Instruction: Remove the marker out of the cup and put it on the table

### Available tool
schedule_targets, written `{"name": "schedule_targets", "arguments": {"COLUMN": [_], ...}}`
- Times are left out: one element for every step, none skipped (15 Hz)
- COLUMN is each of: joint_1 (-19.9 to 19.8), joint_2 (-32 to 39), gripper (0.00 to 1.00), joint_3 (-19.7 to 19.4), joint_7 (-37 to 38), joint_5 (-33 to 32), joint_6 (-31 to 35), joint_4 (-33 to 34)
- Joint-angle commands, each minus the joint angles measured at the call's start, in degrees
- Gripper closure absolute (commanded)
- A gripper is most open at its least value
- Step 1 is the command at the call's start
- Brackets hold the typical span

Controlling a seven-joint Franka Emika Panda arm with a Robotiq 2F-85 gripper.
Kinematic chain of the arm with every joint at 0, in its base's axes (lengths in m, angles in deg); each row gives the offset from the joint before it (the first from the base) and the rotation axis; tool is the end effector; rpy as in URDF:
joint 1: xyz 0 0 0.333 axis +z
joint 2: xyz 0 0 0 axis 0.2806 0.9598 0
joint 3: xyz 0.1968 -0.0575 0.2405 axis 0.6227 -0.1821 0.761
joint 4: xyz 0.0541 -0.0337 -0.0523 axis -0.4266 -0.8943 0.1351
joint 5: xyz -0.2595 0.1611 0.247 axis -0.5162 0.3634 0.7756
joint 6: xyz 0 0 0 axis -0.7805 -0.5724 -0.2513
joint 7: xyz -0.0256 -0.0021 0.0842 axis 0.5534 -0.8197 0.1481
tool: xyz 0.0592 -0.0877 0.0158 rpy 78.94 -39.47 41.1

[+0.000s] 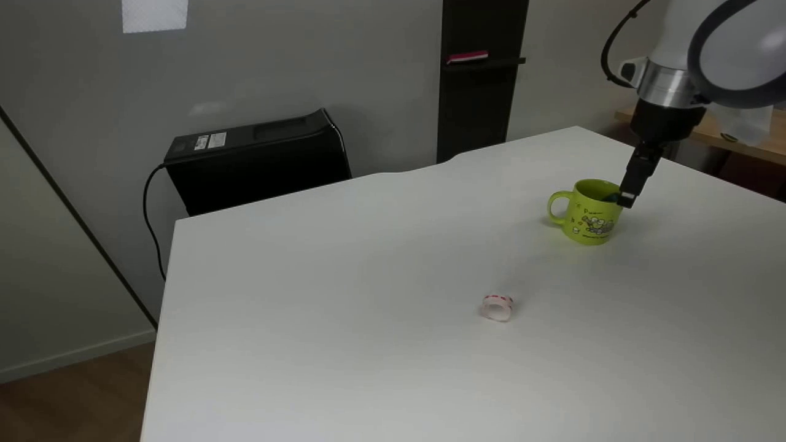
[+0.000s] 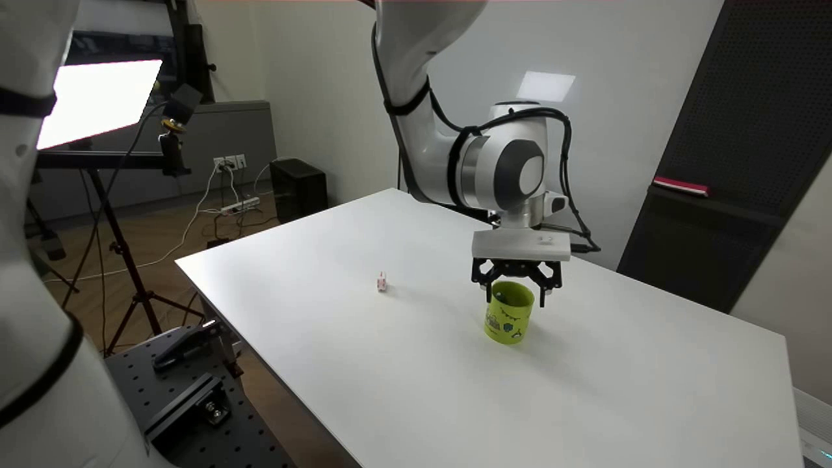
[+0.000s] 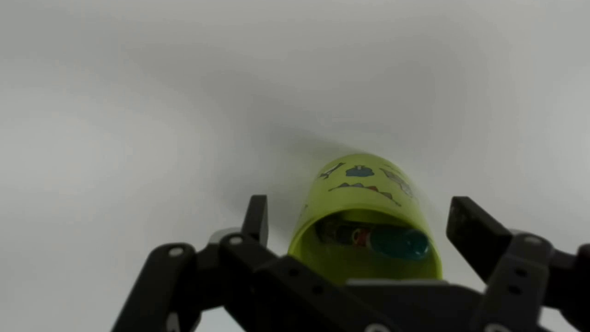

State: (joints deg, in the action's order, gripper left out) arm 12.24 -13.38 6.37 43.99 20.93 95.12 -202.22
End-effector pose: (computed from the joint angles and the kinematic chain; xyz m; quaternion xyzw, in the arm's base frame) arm 0.5672 -0.0872 0.1844 0.9715 0.2173 0.0298 0.0897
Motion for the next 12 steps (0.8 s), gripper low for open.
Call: {"name": "schedule_targets", "arguments": {"joint_1": [1.4,1.6,1.8,2.2,2.6,2.7,3.0,3.2,3.5,3.7,4.0,4.2], "joint_2": [1.2,1.3,1.5,1.7,2.0,2.2,2.5,2.7,2.9,2.9,2.9,2.9], "gripper": [0.00,0.00,0.00,0.00,0.00,0.00,0.00,0.00,0.00,0.00,0.00,0.00], "joint_3": [-1.4,-1.7,-2.0,-2.5,-3.0,-3.2,-3.6,-3.8,-4.1,-4.3,-4.6,-4.7], "joint_7": [3.9,4.2,4.6,5.2,5.7,5.9,6.3,6.5,6.8,7.1,7.4,7.6], "joint_5": [-2.7,-3.2,-3.6,-4.3,-5.0,-5.2,-5.6,-5.8,-6.0,-6.3,-6.5,-6.7], "joint_6": [1.2,1.6,2.1,3.0,3.6,3.9,4.2,4.5,4.8,4.8,4.8,4.8], "joint_4": [1.5,1.5,1.5,1.5,1.6,1.6,1.7,1.8,1.8,1.8,1.8,1.8]}}
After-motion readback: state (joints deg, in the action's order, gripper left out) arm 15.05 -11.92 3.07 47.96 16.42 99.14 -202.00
